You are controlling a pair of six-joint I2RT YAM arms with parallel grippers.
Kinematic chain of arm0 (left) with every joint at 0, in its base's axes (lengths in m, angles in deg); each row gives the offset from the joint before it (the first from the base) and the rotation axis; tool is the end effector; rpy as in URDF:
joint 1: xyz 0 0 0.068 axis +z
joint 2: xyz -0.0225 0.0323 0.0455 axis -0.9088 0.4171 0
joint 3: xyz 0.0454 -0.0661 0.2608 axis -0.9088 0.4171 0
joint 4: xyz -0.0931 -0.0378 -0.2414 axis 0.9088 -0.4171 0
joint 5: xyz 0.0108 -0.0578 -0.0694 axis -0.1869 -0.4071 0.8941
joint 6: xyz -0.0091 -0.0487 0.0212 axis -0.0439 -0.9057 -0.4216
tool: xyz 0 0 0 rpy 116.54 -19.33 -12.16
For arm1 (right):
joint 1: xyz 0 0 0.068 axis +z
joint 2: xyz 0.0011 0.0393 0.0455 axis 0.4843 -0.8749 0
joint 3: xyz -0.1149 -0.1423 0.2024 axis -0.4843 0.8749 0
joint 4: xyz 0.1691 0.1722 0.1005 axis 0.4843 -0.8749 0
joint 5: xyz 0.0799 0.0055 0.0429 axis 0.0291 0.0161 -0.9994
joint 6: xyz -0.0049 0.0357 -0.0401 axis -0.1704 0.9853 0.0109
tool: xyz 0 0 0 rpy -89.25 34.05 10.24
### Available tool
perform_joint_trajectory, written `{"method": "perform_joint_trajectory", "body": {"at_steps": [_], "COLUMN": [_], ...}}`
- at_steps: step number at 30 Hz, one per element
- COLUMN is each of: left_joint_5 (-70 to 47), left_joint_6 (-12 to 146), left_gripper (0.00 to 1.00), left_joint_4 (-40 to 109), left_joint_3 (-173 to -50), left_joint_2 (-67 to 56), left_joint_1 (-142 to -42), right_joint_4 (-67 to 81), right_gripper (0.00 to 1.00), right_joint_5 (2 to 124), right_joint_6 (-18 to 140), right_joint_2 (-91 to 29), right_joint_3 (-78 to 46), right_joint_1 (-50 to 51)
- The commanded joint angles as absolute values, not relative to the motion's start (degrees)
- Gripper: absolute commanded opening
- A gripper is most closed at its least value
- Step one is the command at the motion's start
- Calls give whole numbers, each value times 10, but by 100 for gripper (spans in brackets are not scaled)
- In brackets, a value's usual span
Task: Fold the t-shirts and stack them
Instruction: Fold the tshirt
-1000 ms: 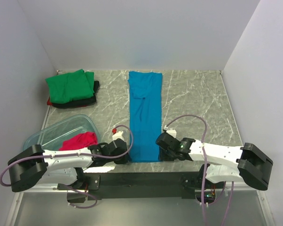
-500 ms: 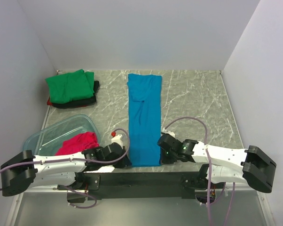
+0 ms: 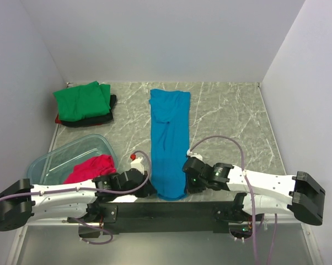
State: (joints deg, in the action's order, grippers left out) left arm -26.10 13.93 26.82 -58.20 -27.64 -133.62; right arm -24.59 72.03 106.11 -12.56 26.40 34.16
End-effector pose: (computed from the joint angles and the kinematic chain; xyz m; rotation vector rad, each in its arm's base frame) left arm 0.0706 -0.1666 0.1636 0.0240 2.5193 -1.0013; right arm 0.0883 0.1724 0.1842 -0.2651 2.7884 0.5816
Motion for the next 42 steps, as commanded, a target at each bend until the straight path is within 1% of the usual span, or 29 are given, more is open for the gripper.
{"method": "perform_joint_trajectory", "body": {"at_steps": [1,9,11,16,20,23,33,37,42], "left_joint_5": [-287,-245,-234,-205,-202,-184,-126,-120,-111], "left_joint_6": [150,234,256,315,356,374,418,426,430], "left_gripper": [0,0,0,0,0,0,0,0,0], "left_joint_4": [296,360,367,391,393,401,427,417,415], "left_joint_3": [-617,-649,-665,-719,-759,-796,-913,-951,-988], "left_joint_2": [-247,-193,-168,-99,-54,-18,131,164,192], "left_joint_1": [-1317,-1190,-1173,-1112,-1062,-1025,-962,-948,-931], "right_joint_4": [-254,-216,-205,-199,-197,-200,-232,-251,-265], "right_gripper": [0,0,0,0,0,0,0,0,0], "right_joint_5": [758,758,752,748,738,730,713,710,710], "right_joint_6": [1031,946,930,878,840,817,764,752,740], "right_joint_2": [-147,-193,-206,-265,-316,-376,-521,-558,-587], "right_joint_3": [218,183,165,116,58,14,-144,-201,-238], "right_joint_1": [315,221,195,143,107,80,21,5,-15]}}
